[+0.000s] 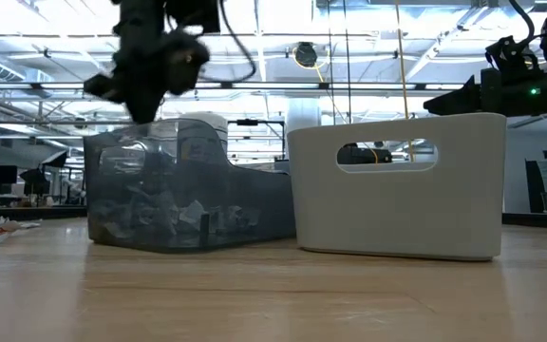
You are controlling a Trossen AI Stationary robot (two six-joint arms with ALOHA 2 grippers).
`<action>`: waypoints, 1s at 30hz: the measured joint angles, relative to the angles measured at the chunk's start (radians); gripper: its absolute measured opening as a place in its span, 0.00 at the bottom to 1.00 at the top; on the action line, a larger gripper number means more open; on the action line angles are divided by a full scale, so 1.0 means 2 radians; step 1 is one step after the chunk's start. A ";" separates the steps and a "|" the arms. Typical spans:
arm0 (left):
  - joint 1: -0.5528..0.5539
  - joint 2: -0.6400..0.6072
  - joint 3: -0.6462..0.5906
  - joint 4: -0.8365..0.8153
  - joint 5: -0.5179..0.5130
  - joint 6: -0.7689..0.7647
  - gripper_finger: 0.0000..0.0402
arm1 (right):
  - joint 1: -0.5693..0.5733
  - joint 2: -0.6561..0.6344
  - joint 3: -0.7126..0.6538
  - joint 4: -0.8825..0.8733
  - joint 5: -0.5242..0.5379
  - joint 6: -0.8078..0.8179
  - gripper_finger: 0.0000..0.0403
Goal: Pick & Place First Aid Supplies
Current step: Put the orange ointment pack into the top gray bin
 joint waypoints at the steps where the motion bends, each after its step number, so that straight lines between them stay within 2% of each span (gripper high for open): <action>1: 0.003 0.000 0.015 -0.004 0.000 -0.001 0.00 | 0.000 0.000 0.000 0.000 0.000 0.000 0.65; 6: 0.032 0.022 0.075 -0.016 0.014 0.000 0.00 | 0.000 0.000 0.000 0.000 0.000 0.000 0.65; 13: 0.099 0.104 0.180 -0.076 0.011 0.061 0.00 | 0.000 0.000 0.000 0.000 0.000 0.000 0.65; 21: 0.157 0.185 0.267 -0.080 0.011 0.118 0.00 | 0.000 0.000 0.000 0.000 0.000 0.000 0.65; 25: 0.176 0.215 0.297 -0.073 0.000 0.133 0.00 | 0.000 0.000 0.000 0.000 0.000 0.000 0.65; 30: 0.182 0.257 0.305 -0.049 -0.015 0.146 0.00 | 0.000 0.000 0.000 0.000 0.000 0.000 0.65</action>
